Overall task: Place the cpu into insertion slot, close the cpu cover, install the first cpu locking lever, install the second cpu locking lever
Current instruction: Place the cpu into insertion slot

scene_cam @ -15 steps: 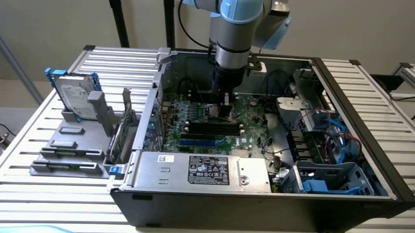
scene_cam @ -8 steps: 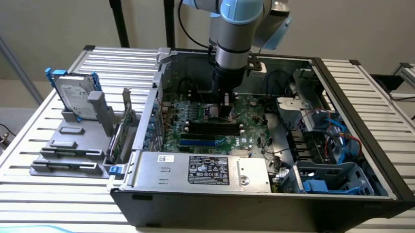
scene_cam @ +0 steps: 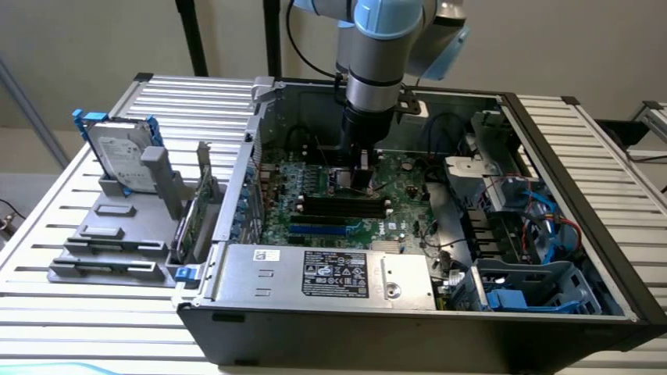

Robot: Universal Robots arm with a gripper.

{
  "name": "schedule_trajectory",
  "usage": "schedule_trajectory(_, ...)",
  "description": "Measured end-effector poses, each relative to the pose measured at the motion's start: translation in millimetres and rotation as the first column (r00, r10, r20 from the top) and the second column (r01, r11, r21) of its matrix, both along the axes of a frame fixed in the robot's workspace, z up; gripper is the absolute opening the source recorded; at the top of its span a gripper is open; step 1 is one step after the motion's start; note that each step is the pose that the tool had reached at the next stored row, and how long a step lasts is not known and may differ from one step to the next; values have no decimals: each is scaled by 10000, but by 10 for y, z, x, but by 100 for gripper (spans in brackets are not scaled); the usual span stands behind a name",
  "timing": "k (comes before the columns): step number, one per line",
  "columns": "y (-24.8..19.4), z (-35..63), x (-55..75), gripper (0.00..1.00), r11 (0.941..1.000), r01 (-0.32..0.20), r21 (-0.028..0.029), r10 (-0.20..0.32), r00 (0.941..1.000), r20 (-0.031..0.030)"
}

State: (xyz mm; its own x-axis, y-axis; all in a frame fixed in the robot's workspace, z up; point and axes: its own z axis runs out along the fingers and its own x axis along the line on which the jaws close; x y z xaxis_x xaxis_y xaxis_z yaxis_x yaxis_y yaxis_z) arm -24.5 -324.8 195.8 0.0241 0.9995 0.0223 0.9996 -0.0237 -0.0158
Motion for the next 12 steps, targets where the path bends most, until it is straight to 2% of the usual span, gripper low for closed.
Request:
schedule_trajectory(3, 2, -4, 1, 56, 10000, 0, 10, 0, 10000, 6)
schedule_trajectory(4, 1, -2, 1, 62, 10000, 0, 6, 0, 10000, 3)
schedule_trajectory(7, 0, 7, 0, 62, 10000, 0, -1, 0, 10000, -2)
schedule_trajectory(12, -1, 154, -2, 62, 10000, 0, 6, 0, 10000, -18)
